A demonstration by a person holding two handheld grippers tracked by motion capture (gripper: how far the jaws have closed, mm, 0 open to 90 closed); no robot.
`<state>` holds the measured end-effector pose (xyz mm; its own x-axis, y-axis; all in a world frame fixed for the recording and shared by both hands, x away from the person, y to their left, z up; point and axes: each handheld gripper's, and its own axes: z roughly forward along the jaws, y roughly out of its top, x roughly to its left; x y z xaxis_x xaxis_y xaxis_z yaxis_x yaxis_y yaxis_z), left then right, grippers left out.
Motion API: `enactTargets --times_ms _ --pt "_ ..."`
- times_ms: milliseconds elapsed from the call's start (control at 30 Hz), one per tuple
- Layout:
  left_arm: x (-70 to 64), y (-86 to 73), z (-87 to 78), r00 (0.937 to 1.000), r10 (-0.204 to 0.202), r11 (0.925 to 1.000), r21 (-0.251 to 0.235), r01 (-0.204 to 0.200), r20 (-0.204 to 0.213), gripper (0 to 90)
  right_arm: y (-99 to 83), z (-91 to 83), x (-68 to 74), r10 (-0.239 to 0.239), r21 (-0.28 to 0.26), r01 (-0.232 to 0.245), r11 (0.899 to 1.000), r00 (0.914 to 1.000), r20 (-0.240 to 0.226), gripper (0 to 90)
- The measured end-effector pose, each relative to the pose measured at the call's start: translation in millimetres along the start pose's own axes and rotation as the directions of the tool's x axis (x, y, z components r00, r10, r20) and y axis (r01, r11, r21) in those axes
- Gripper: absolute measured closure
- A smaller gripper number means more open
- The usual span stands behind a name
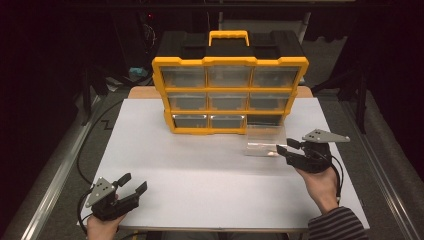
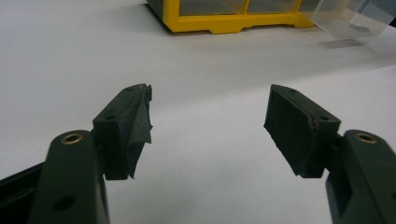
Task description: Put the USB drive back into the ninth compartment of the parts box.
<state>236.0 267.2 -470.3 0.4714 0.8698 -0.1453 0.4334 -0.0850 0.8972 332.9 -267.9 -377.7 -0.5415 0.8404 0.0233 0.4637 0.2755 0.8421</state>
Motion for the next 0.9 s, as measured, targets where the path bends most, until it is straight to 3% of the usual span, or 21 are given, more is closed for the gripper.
enactTargets --times_ms 433,900 --pt "0.2 0.0 -0.2 1.0 -0.004 1.0 -0.002 0.004 0.0 32.3 -19.5 -16.5 8.2 0.004 -0.041 -0.005 0.999 0.9993 -0.038 47.4" --pt "-0.1 -0.1 -0.2 1.0 -0.003 1.0 -0.002 0.003 -0.003 32.4 -43.5 -25.9 11.6 -0.007 -0.056 0.006 0.998 0.9997 -0.022 43.7"
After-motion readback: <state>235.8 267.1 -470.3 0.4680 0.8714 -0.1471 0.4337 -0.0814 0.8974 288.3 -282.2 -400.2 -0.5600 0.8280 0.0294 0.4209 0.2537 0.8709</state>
